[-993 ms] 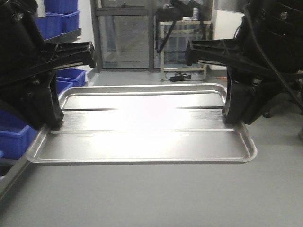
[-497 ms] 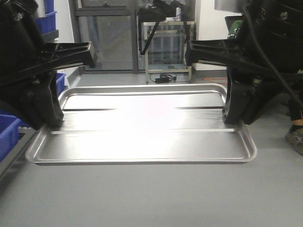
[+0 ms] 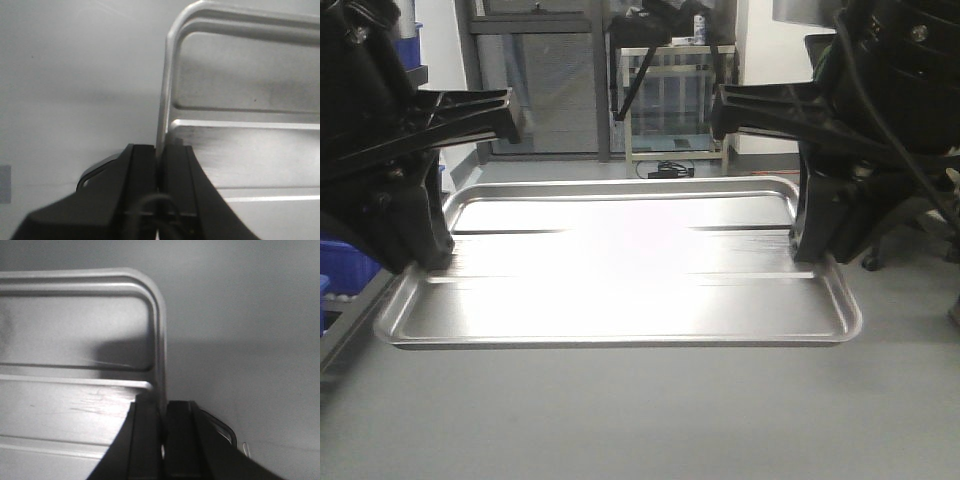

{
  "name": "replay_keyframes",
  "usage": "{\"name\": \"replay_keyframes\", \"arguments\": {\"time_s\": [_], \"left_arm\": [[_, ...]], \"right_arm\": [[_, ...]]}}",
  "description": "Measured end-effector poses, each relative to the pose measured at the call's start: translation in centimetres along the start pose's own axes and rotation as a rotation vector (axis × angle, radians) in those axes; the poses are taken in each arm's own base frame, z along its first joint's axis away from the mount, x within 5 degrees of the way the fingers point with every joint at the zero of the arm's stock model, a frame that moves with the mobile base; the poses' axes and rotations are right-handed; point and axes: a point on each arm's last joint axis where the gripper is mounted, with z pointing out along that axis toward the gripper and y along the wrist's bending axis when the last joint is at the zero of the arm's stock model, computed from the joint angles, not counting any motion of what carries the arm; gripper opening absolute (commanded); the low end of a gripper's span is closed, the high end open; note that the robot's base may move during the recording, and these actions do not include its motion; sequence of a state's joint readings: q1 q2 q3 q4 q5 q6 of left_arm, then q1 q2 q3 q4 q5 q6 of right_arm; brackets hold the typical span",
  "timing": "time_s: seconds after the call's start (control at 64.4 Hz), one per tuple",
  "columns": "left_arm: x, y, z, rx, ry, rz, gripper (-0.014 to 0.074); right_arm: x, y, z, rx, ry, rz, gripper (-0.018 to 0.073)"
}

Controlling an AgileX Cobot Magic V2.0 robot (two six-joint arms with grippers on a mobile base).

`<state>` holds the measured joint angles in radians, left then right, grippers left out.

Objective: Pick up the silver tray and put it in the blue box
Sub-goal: 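Hold the tray level in both grippers while the base drives away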

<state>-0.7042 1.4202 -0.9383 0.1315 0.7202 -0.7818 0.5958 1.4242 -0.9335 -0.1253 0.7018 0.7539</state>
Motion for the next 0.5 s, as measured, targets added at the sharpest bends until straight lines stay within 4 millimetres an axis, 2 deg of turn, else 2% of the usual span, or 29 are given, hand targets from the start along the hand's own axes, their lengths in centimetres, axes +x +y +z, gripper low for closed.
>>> {"name": "replay_keyframes", "arguments": {"time_s": [0.497], "left_arm": [[0.0, 0.0, 0.0, 0.0, 0.0, 0.0, -0.0104]], "right_arm": [[0.01, -0.01, 0.0, 0.001, 0.001, 0.0, 0.0057]]}}
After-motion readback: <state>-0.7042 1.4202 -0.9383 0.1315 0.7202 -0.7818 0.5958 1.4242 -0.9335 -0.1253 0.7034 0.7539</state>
